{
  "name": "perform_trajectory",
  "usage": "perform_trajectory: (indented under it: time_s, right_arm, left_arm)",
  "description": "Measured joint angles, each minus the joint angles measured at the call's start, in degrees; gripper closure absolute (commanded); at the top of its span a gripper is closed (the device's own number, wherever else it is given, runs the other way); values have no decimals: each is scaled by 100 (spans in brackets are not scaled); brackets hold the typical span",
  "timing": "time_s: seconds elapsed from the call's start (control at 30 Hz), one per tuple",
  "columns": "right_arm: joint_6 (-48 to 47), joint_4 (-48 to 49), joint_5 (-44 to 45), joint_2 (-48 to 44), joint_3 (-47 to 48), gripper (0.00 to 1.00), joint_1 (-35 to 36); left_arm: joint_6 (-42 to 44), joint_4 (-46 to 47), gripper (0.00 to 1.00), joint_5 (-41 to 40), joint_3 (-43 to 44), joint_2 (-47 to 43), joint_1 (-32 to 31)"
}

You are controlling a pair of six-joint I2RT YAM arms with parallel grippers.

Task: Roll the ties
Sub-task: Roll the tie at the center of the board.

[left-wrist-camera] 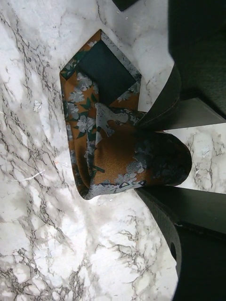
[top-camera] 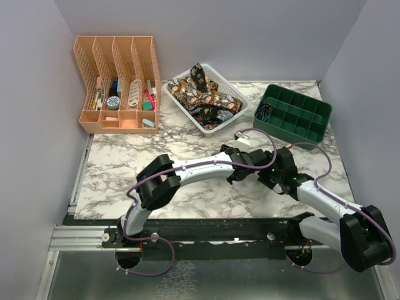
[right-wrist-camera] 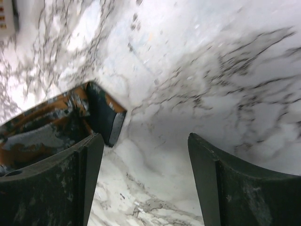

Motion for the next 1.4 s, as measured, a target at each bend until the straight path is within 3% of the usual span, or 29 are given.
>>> perform_trajectory:
  time_s: [0.23,0.43,0.93,1.17,1.3,1.4]
  right_arm:
    - [37,118,-452,-35,-101,20,-868]
    - [-81,140,-874,55,-79,19,-1176]
    - [-612,-551,-973,-188,70,18,-1547]
    - [-1309,-984,-1130,-236,542,17,-1572]
    - [-1722,-741,-1893,-205,719,15,-1572]
    - [-1834,-398,-2603,55,719,6,-1572]
  left_arm:
    - [-199,-592,44,-219,800,671,-136]
    - [-275,-776,38,-155,1346,1060,-173]
    - [-138,-42,11,763,1602,1169,-166]
    - [98,1095,1,1252,531,-291,-186]
    - [227,1766,1,1318,-437,-1550,-133]
    - [297,2214,1,1596,-1266,-2295,74]
